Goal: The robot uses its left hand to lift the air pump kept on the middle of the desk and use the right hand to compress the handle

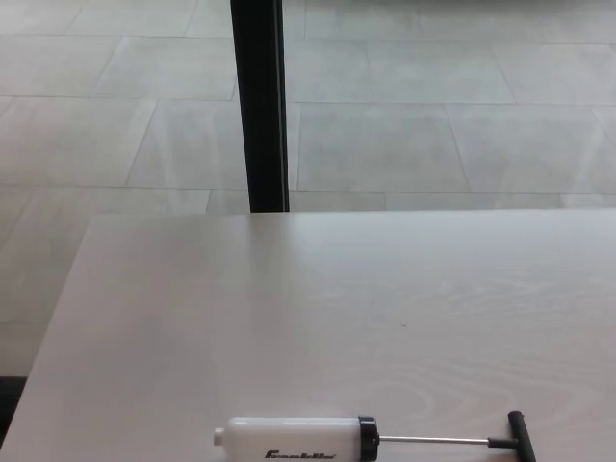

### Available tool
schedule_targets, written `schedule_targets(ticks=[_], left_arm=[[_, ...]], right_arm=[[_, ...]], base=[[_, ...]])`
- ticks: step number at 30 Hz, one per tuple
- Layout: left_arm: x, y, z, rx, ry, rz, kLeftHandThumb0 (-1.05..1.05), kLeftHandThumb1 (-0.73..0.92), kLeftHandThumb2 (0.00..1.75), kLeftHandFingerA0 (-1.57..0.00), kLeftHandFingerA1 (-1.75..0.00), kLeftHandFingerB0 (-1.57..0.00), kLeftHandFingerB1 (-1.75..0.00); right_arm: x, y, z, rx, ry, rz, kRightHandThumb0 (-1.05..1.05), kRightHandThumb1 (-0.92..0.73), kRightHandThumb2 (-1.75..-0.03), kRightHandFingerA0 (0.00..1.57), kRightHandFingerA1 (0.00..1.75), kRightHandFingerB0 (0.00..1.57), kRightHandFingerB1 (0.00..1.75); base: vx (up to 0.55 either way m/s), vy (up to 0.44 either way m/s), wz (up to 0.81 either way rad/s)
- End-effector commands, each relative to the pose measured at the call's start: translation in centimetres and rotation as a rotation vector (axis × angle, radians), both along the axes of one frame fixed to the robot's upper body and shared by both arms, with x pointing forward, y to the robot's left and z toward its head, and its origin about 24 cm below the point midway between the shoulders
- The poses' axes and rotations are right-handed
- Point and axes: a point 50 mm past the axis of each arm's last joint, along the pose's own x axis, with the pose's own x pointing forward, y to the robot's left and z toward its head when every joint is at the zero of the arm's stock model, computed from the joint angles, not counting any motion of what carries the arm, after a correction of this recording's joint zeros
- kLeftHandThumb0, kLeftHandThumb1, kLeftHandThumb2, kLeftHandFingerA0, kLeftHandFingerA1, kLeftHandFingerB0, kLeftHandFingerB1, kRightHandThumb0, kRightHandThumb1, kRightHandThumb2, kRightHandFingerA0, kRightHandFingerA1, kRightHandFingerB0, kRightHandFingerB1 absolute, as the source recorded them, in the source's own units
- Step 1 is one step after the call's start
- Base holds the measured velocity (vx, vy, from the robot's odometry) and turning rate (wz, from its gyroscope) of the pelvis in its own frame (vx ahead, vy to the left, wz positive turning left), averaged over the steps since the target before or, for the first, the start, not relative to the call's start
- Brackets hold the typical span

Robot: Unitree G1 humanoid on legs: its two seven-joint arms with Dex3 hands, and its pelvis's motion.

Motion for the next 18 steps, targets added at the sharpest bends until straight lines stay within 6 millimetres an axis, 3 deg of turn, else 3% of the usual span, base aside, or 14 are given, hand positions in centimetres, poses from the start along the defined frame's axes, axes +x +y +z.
schedule_targets(ticks=[1,5,6,7,8,9,10,11,12,13,14,15,17,18], left_arm=[[0.6,1.7,1.7,0.014,-0.140,0.074,-0.52,0.52,0.85,-0.54,-0.67,-0.42,-0.57],[1.1,2.1,2.0,0.053,-0.179,0.129,-0.49,0.54,0.93,-0.54,-0.68,-0.46,-0.60],[1.5,2.3,2.2,0.076,-0.168,0.125,-0.47,0.66,0.59,-0.59,-0.59,-0.54,-0.47],[2.1,2.8,2.6,0.098,-0.223,0.176,-0.45,0.62,0.58,-0.46,-0.62,-0.53,-0.54],[3.1,3.2,3.2,0.128,-0.284,0.186,-0.58,0.62,0.58,-0.52,-0.67,-0.32,-0.47],[3.9,3.6,3.6,0.151,-0.313,0.172,-0.66,0.51,0.86,-0.47,-0.66,-0.26,-0.53],[4.8,4.0,4.3,0.170,-0.343,0.151,-0.64,0.62,0.59,-0.53,-0.86,-0.25,-0.44],[5.4,4.3,4.7,0.174,-0.373,0.155,-0.64,0.62,0.59,-0.53,-0.86,-0.25,-0.44],[7.8,4.8,6.4,0.302,-0.394,-0.048,-0.66,0.70,0.61,-0.22,-0.64,-0.35,-0.40],[8.6,5.0,7.1,0.379,-0.348,-0.121,-0.70,0.71,0.62,-0.30,-0.53,-0.56,-0.42],[10.1,5.4,8.3,0.459,-0.349,-0.143,-0.73,0.54,0.92,-0.24,-0.61,-0.32,-0.55],[10.9,5.5,9.0,0.505,-0.347,-0.148,-0.75,0.65,0.60,-0.29,-0.78,-0.39,-0.69],[13.3,5.7,11.1,0.640,-0.374,-0.180,-0.74,0.64,0.59,-0.32,-0.82,-0.35,-0.69],[14.9,5.6,12.6,0.681,-0.420,-0.182,-0.75,0.64,0.60,-0.22,-0.68,-0.30,-0.48]], right_arm=[[0.1,-2.2,2.5,-0.001,-0.194,-0.083,-0.80,-0.78,-1.15,0.16,0.56,0.03,0.26],[-0.1,-3.1,3.5,-0.033,-0.234,-0.116,-0.87,-0.84,-1.19,0.10,0.55,0.00,0.15],[0.1,-3.6,3.9,-0.033,-0.253,-0.159,-0.80,-0.80,-1.12,0.12,0.53,0.05,0.24],[0.3,-4.3,4.5,-0.054,-0.267,-0.207,-0.79,-0.92,-0.77,0.20,0.47,0.03,0.20],[0.9,-5.3,5.5,-0.063,-0.332,-0.251,-0.83,-0.78,-1.12,0.17,0.55,0.04,0.22],[1.4,-5.8,6.3,-0.078,-0.375,-0.258,-0.80,-0.91,-0.77,0.17,0.49,0.01,0.18],[2.0,-6.3,7.3,-0.105,-0.400,-0.240,-0.79,-0.76,-1.11,0.12,0.53,0.02,0.21],[2.3,-6.7,7.8,-0.117,-0.407,-0.237,-0.79,-0.76,-1.11,0.12,0.53,0.02,0.21],[4.0,-7.4,10.3,-0.192,-0.455,-0.235,-0.76,-0.76,-1.12,0.16,0.54,0.03,0.26],[4.4,-7.7,11.2,-0.216,-0.468,-0.224,-0.83,-0.79,-1.13,0.15,0.53,0.06,0.23],[5.4,-8.0,12.8,-0.244,-0.523,-0.212,-0.79,-0.76,-1.08,0.12,0.53,0.05,0.26],[5.9,-8.1,13.4,-0.262,-0.536,-0.200,-0.77,-0.77,-1.09,0.11,0.53,0.04,0.26],[7.1,-8.3,15.3,-0.306,-0.571,-0.177,-0.77,-0.76,-1.09,0.12,0.53,0.06,0.27],[7.9,-8.6,16.5,-0.342,-0.589,-0.176,-0.77,-0.92,-0.72,0.19,0.46,0.06,0.23]], base=[[0.00,0.000,0.00],[0.00,0.000,0.00],[0.00,0.000,0.00],[0.00,0.000,0.00],[0.00,0.000,0.00],[0.00,0.000,0.00],[0.00,0.000,0.00],[0.00,0.000,0.00],[0.00,0.000,0.00],[0.00,0.000,0.00],[0.00,0.000,0.00],[0.00,0.000,0.00],[0.00,0.000,0.00],[0.00,0.000,0.00]])
